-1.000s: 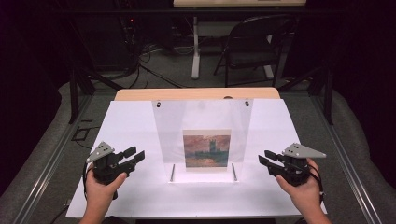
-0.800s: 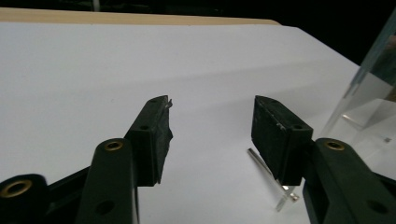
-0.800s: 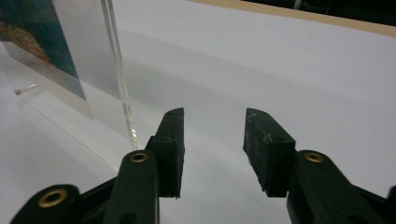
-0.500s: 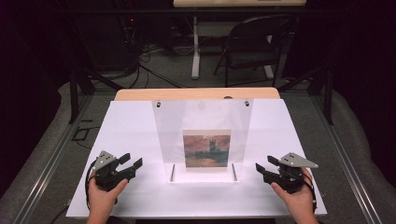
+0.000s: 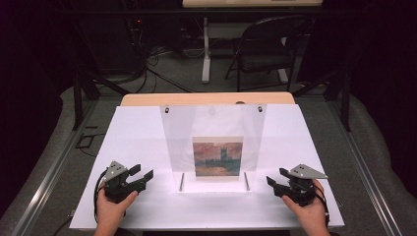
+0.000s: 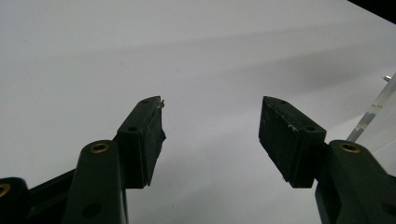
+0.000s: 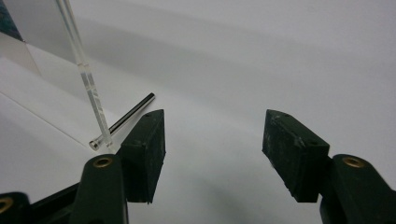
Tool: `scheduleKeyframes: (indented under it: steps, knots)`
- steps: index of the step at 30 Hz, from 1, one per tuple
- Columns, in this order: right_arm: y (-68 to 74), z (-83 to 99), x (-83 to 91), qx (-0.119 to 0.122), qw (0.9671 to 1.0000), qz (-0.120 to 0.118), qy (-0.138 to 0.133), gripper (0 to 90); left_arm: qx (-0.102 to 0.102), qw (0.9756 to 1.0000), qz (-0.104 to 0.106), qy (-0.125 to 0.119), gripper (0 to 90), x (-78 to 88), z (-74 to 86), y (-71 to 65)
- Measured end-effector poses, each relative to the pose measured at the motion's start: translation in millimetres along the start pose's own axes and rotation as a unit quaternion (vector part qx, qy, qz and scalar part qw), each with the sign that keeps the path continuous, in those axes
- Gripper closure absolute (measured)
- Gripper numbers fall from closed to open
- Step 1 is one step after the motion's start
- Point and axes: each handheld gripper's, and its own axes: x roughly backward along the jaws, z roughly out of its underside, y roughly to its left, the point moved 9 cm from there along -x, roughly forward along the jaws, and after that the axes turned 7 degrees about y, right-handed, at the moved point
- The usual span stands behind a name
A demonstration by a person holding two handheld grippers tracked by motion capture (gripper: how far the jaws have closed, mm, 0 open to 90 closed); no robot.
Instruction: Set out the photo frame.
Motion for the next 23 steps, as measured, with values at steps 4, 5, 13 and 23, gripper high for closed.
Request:
scheduleKeyframes:
  steps: [4,5,13,23]
  knots:
    - [1.8,2.7,-2.9,-0.005,0.9999,-0.006,0.007,39.0,-0.006,0.9999,0.003,0.009,39.8,-3.0,2.1,-3.3]
    - [2.2,3.3,-3.6,-0.004,0.9999,-0.008,0.008,39.0,-0.009,0.9999,0.003,0.011,39.8,-3.9,2.5,-4.4]
    - [5.9,5.8,-5.7,0.000,0.9998,-0.013,0.018,39.5,-0.024,0.9994,0.000,0.026,39.8,-7.9,5.4,-8.5]
    - [6.4,6.7,-6.3,-0.004,0.9996,-0.019,0.021,40.0,-0.016,0.9996,0.001,0.023,39.9,-7.1,4.9,-7.2]
